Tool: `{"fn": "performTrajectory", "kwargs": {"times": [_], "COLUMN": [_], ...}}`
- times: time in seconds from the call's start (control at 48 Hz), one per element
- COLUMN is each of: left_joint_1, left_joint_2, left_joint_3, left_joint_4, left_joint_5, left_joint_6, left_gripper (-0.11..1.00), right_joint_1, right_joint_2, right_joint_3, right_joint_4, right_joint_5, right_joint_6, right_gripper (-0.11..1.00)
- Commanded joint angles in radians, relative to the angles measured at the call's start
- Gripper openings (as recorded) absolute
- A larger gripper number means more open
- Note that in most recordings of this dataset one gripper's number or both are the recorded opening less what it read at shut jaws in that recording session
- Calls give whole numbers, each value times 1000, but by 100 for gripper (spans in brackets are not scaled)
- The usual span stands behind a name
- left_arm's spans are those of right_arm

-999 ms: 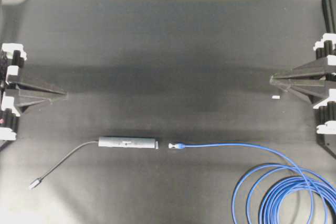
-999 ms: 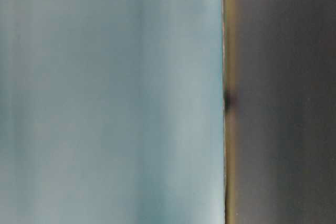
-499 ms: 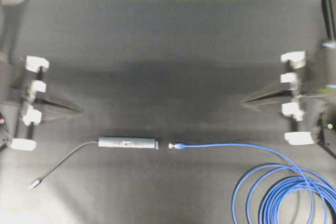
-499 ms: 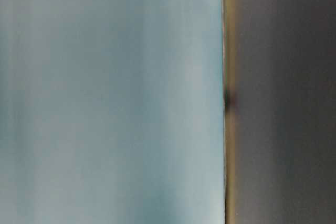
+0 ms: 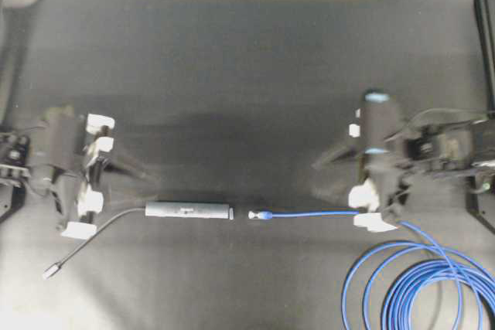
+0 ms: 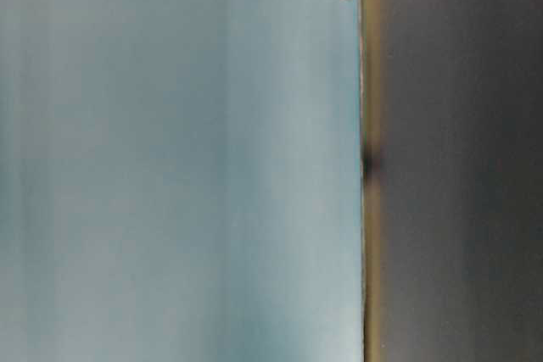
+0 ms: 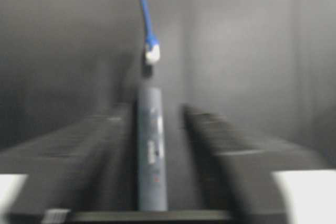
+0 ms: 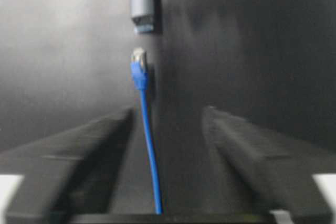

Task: Insert the LAN cable into the hub.
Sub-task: 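Move left gripper to the grey hub and right gripper to the blue cable plug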

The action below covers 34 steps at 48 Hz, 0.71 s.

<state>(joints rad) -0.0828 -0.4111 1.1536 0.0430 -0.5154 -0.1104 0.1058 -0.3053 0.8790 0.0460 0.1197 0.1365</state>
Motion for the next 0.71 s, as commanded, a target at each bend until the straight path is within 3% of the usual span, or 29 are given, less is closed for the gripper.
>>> {"fn": "performTrajectory", "kwargs": {"times": [0.0, 0.104, 0.291, 0.687], "left_joint_1": [-5, -5, -2, -5], "left_joint_2": [34, 77, 212, 514], "left_joint_3": [-17, -6, 37, 31], "left_joint_4": [2, 2, 2, 2], "left_joint_5": [-14, -21, -212, -565], "left_joint_6": [-3, -8, -9, -52], "left_gripper": [57, 82, 68, 70], "right_joint_1": [26, 28, 28, 28], "right_joint_2": [38, 71, 97, 104], "right_joint_3": [-29, -51, -66, -78], "right_joint_4": [2, 0, 0, 6], "right_joint_5": [-11, -9, -11, -6], "right_joint_6": [14, 14, 15, 49], "right_gripper": [69, 86, 84, 84]}}
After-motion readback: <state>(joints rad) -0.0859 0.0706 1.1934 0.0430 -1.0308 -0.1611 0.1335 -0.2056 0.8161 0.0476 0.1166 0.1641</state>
